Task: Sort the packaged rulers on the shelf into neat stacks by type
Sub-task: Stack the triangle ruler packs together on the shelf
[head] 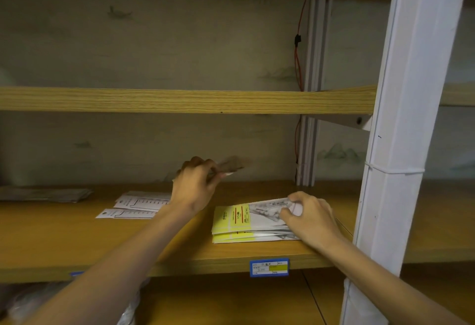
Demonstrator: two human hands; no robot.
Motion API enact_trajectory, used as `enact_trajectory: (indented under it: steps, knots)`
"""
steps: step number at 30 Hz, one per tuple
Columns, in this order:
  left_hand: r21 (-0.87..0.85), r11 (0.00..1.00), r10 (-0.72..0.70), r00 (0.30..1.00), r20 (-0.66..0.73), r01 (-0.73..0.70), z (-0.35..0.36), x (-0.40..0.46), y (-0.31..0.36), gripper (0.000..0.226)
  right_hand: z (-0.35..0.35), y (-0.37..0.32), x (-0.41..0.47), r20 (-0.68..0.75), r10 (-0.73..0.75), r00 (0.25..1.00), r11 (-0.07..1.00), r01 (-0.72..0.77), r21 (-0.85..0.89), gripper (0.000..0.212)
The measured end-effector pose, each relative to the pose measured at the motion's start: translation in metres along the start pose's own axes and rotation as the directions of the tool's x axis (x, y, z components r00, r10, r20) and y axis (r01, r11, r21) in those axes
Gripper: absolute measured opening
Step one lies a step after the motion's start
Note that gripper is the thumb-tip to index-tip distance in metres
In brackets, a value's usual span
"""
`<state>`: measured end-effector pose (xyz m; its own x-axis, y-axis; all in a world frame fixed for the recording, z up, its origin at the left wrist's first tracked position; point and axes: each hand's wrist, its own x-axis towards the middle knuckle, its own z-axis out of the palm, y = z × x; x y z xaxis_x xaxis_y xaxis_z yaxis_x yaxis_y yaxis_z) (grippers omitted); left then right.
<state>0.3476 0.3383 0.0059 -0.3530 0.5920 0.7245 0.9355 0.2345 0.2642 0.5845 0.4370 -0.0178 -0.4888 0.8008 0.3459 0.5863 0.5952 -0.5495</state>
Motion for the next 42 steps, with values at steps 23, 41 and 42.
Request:
enact_trajectory:
  steps: [23, 41, 42]
  knots:
    - [-0.26, 0.89, 0.399, 0.916, 0.043, -0.375, -0.006, -0.008, 0.03, 0.027, -0.027, -0.046, 0.025, -0.19, 0.162, 0.968, 0.858, -0.043, 0.513, 0.048]
    - [-0.181, 0.951, 0.249, 0.968, -0.028, -0.25, -0.003, -0.011, 0.026, 0.036, -0.014, -0.01, 0.026, -0.168, 0.327, 0.93, 0.781, -0.166, 0.601, 0.014]
    - [-0.174, 0.955, 0.236, 0.971, -0.039, -0.24, -0.002, -0.012, 0.024, 0.031, -0.011, -0.006, 0.024, -0.169, 0.311, 0.935, 0.802, -0.163, 0.575, 0.012]
